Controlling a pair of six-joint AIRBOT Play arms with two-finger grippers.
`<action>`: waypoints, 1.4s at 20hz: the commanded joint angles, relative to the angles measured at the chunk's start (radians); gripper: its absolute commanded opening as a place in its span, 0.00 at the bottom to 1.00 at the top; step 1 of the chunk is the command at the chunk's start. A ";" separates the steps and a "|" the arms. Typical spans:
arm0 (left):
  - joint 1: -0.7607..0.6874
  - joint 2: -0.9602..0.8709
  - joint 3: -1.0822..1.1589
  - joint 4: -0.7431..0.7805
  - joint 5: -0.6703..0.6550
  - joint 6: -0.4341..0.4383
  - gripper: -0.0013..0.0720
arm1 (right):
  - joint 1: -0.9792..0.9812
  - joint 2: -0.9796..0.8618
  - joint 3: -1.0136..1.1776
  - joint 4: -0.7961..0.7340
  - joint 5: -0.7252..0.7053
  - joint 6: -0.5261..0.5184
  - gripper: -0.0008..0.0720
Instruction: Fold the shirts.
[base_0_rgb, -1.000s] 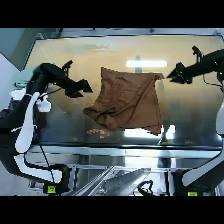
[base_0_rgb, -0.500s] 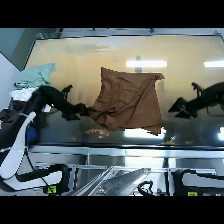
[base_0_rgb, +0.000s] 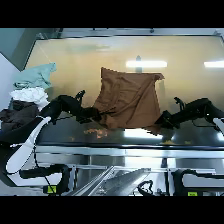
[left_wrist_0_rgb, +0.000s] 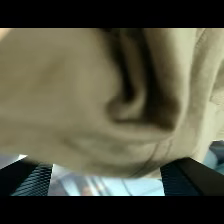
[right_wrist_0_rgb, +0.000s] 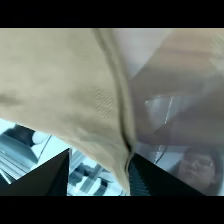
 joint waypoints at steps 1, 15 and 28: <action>-0.048 -0.022 -0.019 -0.082 -0.045 -0.002 0.96 | 0.055 -0.023 -0.010 0.008 0.051 -0.023 0.60; -0.008 0.005 0.038 -0.026 0.051 -0.003 0.58 | 0.053 -0.023 -0.010 0.010 0.051 -0.031 0.31; 0.064 -0.019 0.125 -0.009 0.021 0.015 0.16 | 0.053 -0.023 -0.010 0.011 0.062 -0.031 0.30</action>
